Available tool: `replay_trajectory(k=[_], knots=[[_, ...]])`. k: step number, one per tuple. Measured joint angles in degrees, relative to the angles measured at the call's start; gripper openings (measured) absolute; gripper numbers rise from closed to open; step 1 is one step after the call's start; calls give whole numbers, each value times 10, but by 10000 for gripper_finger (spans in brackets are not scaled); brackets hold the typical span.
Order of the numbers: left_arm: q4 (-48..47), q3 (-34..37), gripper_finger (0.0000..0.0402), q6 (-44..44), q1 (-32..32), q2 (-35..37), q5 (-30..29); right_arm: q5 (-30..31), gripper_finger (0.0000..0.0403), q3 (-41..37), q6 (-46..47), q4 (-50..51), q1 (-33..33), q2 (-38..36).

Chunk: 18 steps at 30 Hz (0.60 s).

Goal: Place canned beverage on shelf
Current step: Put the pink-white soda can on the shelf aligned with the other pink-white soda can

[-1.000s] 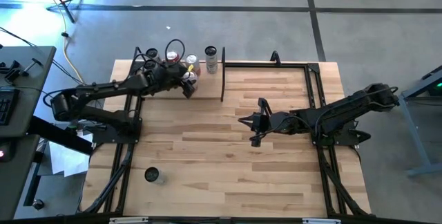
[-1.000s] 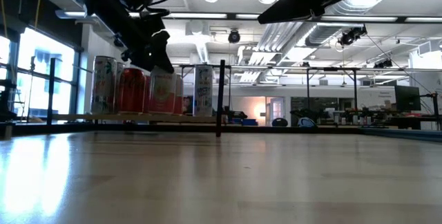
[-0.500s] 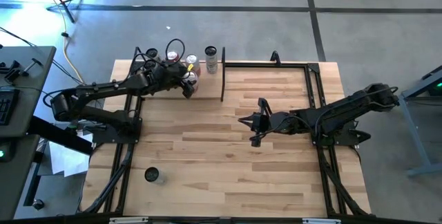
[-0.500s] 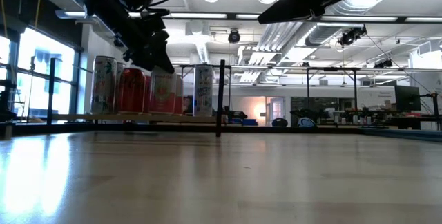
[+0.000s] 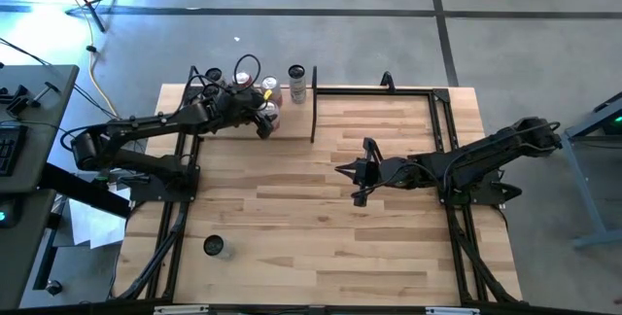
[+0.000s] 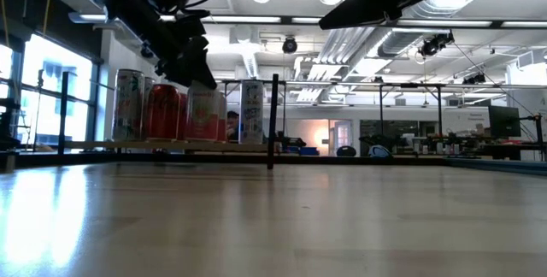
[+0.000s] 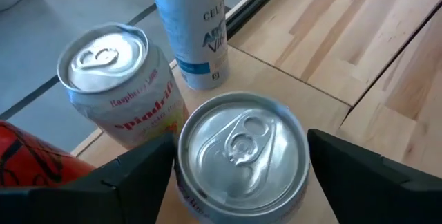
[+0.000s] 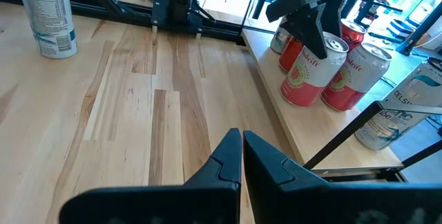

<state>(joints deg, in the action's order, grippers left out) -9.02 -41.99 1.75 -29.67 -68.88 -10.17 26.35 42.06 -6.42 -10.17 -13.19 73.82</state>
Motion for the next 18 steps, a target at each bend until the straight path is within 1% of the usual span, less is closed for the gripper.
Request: replay_trajectory(k=[7,13,18], knots=[[2,-1,340,0,0,0,-12,0,0,0,0,0,0,0],[2,-1,341,10,0,0,-25,0,0,0,0,-5,0,0],[2,-1,342,-3,0,0,-26,0,0,0,0,-5,0,0]])
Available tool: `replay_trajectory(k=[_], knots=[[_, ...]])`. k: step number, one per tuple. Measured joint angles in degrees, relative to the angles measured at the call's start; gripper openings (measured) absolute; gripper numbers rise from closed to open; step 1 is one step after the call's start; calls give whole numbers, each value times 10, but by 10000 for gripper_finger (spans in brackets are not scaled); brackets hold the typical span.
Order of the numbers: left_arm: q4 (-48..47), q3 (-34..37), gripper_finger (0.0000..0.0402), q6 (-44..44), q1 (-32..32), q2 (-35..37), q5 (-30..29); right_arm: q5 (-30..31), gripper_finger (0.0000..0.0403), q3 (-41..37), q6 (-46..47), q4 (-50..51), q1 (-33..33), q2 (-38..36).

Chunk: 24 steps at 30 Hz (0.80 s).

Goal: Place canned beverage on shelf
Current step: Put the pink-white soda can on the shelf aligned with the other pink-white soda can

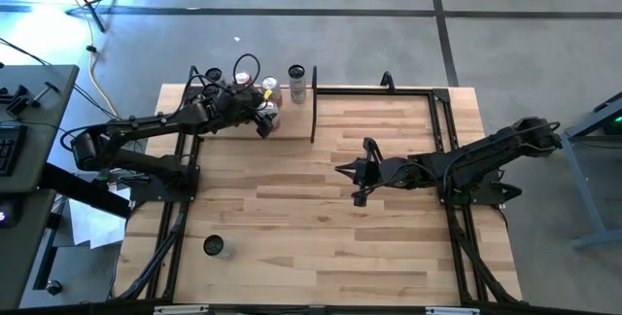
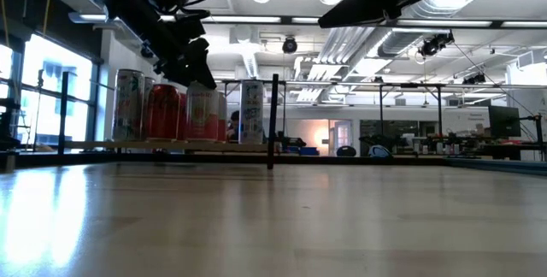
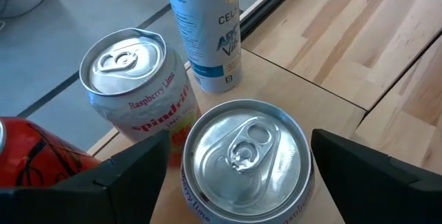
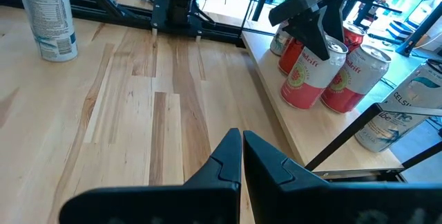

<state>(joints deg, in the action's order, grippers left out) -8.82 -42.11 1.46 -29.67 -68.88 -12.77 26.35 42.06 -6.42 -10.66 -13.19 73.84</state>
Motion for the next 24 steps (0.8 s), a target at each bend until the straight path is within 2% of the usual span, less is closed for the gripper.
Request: replay_trajectory(k=[12,21,24], knots=[[-4,-4,342,-24,0,2,-6,0,0,0,4,0,0,0],[-5,-52,342,-23,0,3,-33,0,0,0,4,1,0,0],[-32,-70,342,-33,4,4,-34,0,0,0,4,2,0,0]])
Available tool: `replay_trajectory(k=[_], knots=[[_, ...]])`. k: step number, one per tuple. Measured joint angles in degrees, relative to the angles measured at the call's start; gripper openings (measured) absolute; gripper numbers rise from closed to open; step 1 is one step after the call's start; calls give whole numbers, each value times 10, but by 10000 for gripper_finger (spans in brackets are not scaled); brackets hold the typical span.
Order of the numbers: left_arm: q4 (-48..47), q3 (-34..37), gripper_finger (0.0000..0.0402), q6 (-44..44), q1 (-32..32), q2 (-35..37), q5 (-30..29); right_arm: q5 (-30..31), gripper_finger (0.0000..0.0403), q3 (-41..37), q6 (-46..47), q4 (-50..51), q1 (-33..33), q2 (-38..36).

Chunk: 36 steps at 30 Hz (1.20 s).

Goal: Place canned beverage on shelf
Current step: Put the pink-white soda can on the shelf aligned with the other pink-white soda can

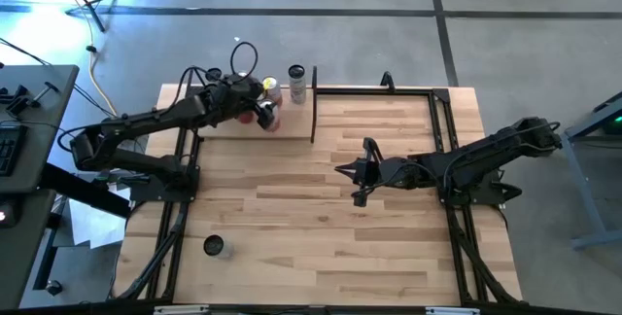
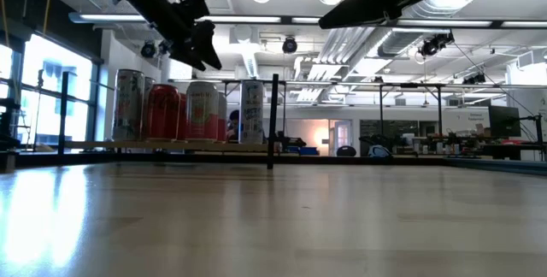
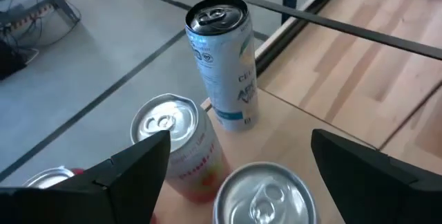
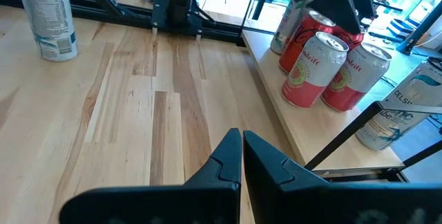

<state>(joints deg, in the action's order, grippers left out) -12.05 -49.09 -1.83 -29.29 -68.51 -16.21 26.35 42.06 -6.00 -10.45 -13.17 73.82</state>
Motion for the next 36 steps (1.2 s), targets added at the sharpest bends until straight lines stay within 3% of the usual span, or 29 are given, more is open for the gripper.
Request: replay_trajectory(k=[4,8,13,16,26,36], knots=[[-48,-13,337,0,34,13,-34,0,0,0,0,3,0,0],[-80,-13,310,1,110,28,-77,0,0,0,0,3,0,0],[-103,-13,250,67,204,25,-158,0,0,0,-2,3,0,0],[-119,-13,201,114,227,14,-165,0,0,0,-2,3,0,0],[-88,59,15,133,196,-12,-172,0,0,0,0,4,0,0],[17,116,6,121,129,-11,-154,0,0,0,0,5,0,0]])
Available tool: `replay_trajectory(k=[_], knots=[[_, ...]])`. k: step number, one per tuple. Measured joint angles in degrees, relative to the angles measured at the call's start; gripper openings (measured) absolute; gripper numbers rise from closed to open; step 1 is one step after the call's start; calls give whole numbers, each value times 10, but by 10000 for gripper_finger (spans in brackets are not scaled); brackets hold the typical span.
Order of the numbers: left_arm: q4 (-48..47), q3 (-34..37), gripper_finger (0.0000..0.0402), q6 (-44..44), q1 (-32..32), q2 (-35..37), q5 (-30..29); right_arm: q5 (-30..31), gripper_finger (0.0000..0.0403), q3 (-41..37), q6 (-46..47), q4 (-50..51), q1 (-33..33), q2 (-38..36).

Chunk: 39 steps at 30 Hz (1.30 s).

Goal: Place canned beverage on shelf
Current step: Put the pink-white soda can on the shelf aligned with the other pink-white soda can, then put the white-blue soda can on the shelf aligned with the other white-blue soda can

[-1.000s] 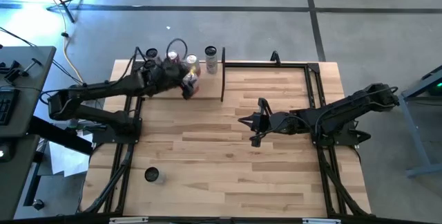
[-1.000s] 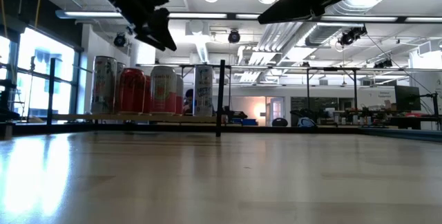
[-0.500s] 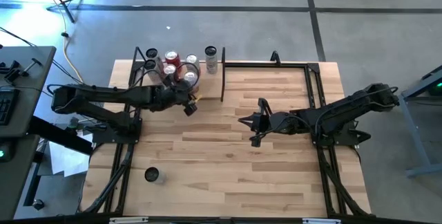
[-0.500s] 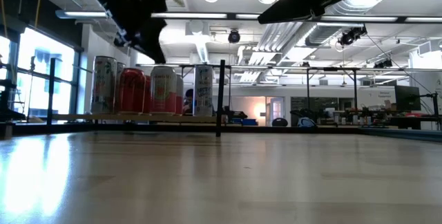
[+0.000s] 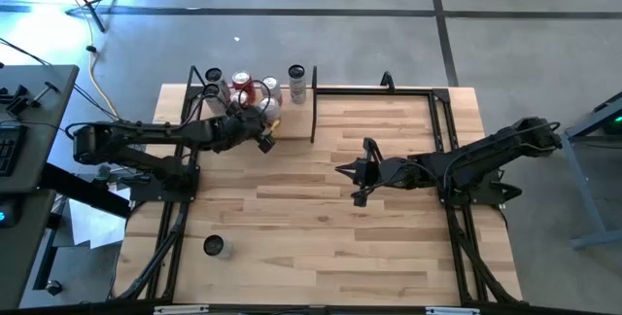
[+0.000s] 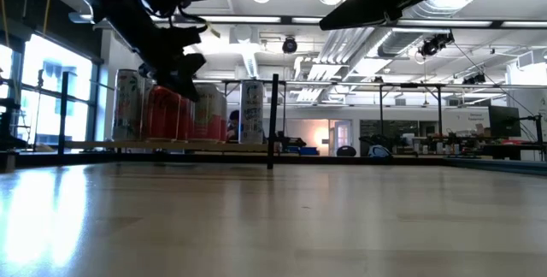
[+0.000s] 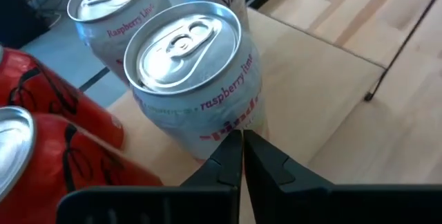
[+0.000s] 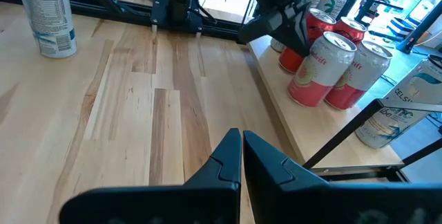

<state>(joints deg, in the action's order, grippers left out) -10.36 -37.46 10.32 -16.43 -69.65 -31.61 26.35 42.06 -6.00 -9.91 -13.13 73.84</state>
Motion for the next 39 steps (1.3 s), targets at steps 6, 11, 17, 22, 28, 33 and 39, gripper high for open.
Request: replay_trajectory(k=[6,11,17,22,28,33,39], knots=[[37,13,3,-10,-19,0,26,0,0,0,0,2,0,0],[14,13,1,-9,4,28,25,0,0,0,0,7,0,0],[5,13,1,-14,70,84,25,0,0,0,-3,7,0,0],[9,13,1,-29,127,104,48,0,0,0,-3,7,0,0],[37,13,7,-5,136,100,106,0,0,0,-4,10,0,0],[31,-4,1,-73,168,100,176,0,0,0,-4,11,0,0],[-87,-86,0,-89,243,100,174,0,0,0,-5,11,0,0]])
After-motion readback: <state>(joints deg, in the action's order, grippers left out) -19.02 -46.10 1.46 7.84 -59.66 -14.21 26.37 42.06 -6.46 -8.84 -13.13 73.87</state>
